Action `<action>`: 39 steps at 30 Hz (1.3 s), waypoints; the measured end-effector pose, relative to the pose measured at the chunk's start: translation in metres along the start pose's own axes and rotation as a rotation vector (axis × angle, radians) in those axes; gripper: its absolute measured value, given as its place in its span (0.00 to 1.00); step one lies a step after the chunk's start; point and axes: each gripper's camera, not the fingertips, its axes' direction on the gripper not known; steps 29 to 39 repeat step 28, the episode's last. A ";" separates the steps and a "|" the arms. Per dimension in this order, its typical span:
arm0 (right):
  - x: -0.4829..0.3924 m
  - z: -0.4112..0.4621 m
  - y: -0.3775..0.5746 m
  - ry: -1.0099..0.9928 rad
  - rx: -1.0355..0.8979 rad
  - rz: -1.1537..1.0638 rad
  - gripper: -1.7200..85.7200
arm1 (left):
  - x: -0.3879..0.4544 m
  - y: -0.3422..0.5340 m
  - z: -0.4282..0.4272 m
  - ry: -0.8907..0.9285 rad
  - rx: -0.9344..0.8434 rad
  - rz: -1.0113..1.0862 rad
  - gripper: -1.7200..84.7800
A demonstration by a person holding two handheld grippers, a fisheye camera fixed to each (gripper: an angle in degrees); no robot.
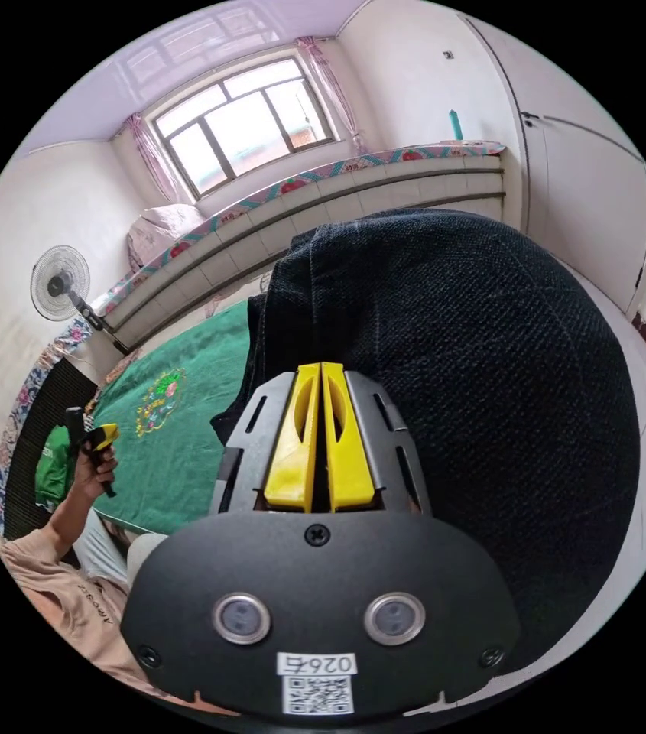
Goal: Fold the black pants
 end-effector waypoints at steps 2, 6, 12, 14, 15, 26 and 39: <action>-0.015 0.006 -0.003 0.070 -0.026 -0.031 0.01 | -0.003 0.031 -0.024 0.008 0.043 -0.018 0.01; -0.032 0.014 -0.012 0.129 -0.065 -0.059 0.01 | -0.002 0.072 -0.057 0.000 0.101 -0.033 0.01; -0.082 0.023 -0.020 0.315 -0.066 -0.168 0.01 | 0.025 0.134 -0.117 0.000 0.260 -0.017 0.01; -0.111 0.033 -0.020 0.444 -0.071 -0.231 0.01 | 0.051 0.159 -0.141 -0.023 0.322 0.024 0.01; -0.118 0.036 -0.020 0.480 -0.073 -0.248 0.01 | 0.059 0.166 -0.147 -0.035 0.335 0.037 0.01; -0.302 0.034 -0.012 0.346 0.134 -0.366 0.01 | 0.255 0.345 -0.296 -0.839 0.662 0.172 0.07; -0.343 0.036 -0.006 0.191 0.174 -0.406 0.01 | 0.282 0.393 -0.316 -1.019 0.789 0.143 0.10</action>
